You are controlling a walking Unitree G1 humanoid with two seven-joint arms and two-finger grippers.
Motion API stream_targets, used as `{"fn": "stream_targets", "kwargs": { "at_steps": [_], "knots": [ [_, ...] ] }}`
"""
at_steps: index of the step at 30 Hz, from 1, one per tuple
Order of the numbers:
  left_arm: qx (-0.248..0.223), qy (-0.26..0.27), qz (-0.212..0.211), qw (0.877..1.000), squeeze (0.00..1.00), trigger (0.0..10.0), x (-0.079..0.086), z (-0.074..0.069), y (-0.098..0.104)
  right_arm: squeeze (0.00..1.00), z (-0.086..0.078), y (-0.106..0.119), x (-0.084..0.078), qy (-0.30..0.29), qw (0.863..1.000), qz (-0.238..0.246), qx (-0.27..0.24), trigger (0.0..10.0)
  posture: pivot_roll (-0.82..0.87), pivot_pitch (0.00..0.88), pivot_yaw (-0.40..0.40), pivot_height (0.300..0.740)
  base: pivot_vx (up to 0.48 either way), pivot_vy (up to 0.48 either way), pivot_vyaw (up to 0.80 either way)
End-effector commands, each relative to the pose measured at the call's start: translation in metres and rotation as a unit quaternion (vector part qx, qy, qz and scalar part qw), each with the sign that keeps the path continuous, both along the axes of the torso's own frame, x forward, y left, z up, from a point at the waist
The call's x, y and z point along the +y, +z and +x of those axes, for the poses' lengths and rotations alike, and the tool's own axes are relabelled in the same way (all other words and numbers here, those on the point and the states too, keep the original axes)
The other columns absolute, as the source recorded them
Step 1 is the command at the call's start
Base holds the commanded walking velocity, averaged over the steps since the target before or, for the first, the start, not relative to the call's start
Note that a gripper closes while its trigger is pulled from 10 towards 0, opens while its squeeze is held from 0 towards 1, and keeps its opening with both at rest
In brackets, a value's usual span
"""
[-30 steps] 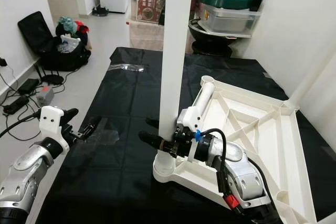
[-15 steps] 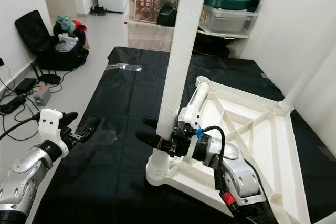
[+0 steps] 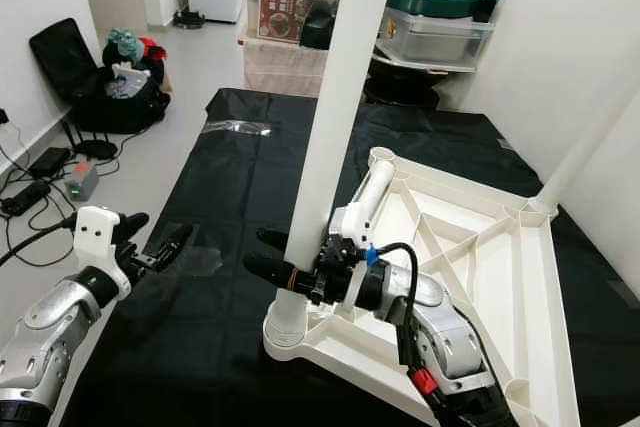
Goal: Building children table
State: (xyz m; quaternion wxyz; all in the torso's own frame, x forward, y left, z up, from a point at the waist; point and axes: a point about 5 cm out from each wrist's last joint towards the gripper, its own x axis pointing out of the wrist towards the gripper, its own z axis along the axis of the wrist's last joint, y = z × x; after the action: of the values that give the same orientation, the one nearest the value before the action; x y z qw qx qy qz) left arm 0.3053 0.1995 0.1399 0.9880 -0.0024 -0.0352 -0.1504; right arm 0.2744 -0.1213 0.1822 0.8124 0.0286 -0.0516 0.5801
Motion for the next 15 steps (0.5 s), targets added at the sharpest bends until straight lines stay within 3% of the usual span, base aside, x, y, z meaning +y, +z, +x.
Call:
{"fn": "stream_targets", "kwargs": {
  "at_steps": [1, 9, 15],
  "knots": [
    [0.002, 0.0, 0.0, 1.0, 0.0, 10.0, 0.0015, -0.0012, 0.0004, 0.0, -0.0045, -0.0023, 0.0102, 0.022, 1.0, 0.001, -0.002, 10.0, 0.14, 0.0, -0.103, 0.74, 0.0, 0.0, 0.0],
    [0.001, -0.002, -0.002, 1.0, 0.0, 10.0, 0.0004, 0.0, 0.0013, 0.0, -0.0059, -0.0036, 0.0124, 0.0, 1.0, 0.0, -0.014, 10.0, 0.14, 0.0, -0.101, 0.74, 0.0, 0.0, 0.0],
    [0.003, -0.002, -0.005, 1.0, 0.0, 10.0, -0.0017, -0.0003, -0.0001, 0.0, -0.0045, -0.0081, 0.0058, -0.053, 0.999, 0.01, 0.004, 10.0, 0.12, 0.0, -0.102, 0.74, 0.0, 0.0, 0.0]
  ]
}}
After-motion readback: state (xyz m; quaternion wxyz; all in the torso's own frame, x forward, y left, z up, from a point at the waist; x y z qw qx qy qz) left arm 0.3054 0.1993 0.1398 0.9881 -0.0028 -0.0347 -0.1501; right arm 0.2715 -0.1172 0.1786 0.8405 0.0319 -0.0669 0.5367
